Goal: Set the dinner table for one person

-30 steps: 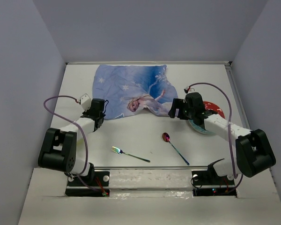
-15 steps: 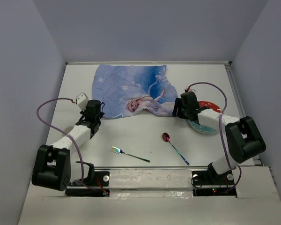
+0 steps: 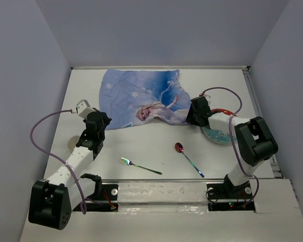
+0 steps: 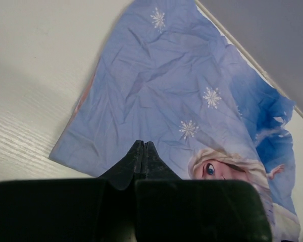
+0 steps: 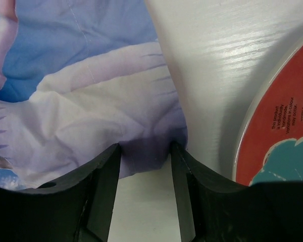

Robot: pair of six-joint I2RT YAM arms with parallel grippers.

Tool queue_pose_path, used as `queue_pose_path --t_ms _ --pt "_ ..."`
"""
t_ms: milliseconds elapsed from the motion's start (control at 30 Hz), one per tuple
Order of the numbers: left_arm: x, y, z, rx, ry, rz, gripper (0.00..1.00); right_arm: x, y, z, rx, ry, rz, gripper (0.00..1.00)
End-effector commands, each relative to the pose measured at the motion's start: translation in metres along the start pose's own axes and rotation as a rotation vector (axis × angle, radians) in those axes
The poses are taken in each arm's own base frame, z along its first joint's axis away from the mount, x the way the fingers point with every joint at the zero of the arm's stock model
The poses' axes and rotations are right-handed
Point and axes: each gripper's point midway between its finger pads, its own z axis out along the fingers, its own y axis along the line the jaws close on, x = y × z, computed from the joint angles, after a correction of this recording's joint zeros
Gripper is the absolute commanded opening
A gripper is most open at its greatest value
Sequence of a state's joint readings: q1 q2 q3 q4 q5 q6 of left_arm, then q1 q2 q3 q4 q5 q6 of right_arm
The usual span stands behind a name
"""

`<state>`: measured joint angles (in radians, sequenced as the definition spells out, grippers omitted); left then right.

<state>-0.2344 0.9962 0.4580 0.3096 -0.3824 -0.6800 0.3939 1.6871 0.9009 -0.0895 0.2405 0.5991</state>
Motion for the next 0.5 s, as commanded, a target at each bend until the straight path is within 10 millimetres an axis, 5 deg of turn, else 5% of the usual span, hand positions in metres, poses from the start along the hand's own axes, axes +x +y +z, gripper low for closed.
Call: queue_pose_path --t_ms 0,33,67,100,200,467 --pt "0.004 -0.001 -0.003 0.02 0.002 -0.033 0.0 -0.025 0.01 0.0 -0.014 -0.078 0.029 0.5" --pt "0.013 0.006 -0.002 -0.003 0.026 -0.021 0.02 -0.024 0.009 0.0 -0.013 -0.074 0.026 0.45" --pt "0.019 0.013 -0.001 -0.03 0.041 -0.008 0.27 -0.023 0.009 0.0 -0.016 -0.071 0.019 0.42" --pt "0.028 0.022 0.003 -0.069 0.069 0.016 0.4 -0.021 0.008 0.0 -0.014 -0.068 0.015 0.4" --pt "0.047 0.041 0.008 -0.155 0.134 0.066 0.63 -0.019 0.008 -0.003 -0.028 -0.065 -0.001 0.3" --pt "0.06 0.061 0.02 -0.262 0.167 0.051 0.65 -0.035 0.015 -0.02 -0.071 -0.11 -0.055 0.11"
